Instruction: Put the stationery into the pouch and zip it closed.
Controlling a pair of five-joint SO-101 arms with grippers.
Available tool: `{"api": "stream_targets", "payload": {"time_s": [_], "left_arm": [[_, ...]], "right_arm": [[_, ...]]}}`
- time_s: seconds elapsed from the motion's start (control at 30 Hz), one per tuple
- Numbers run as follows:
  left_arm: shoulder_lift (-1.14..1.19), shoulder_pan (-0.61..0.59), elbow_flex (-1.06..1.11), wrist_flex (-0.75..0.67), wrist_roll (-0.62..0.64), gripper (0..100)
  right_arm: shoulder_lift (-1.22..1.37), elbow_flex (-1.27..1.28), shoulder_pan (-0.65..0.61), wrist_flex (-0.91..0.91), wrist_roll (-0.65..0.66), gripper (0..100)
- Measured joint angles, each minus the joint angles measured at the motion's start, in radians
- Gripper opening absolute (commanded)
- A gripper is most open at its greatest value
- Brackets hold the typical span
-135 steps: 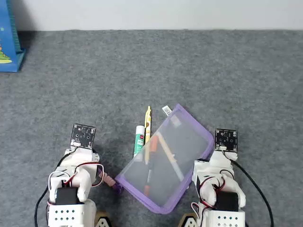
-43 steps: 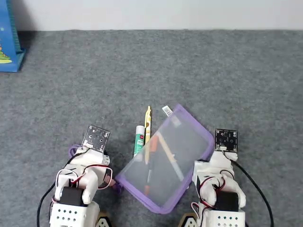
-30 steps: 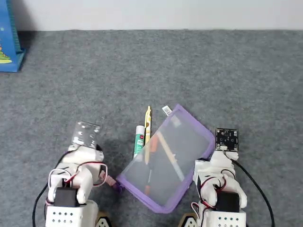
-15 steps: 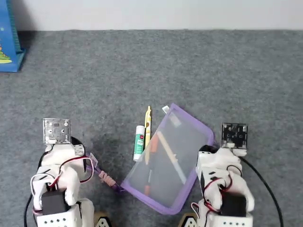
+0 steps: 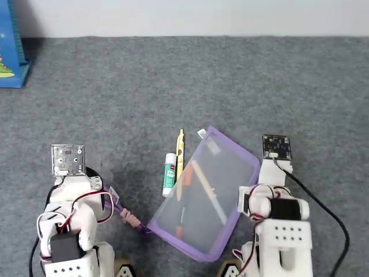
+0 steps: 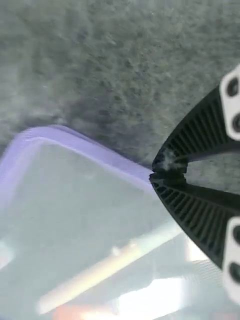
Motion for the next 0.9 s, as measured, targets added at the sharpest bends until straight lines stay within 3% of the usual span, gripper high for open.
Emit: {"api": "stream_targets", "payload": {"time_s": [0.47,0.77,0.9], "left_arm": [[0.0,0.0,0.0,0.0,0.0,1],[0.0,0.0,0.0,0.0,0.0,1],[0.0,0.0,0.002,0.0,0.0,1]], "right_arm": [[0.287,-0.057,0.003,-0.069,0.0,0.9],[0.539,-0.057,0.005,-0.391,0.0,0.9],[0.574,-0.057,-0.057,-0.52,0.0,0.9]]}}
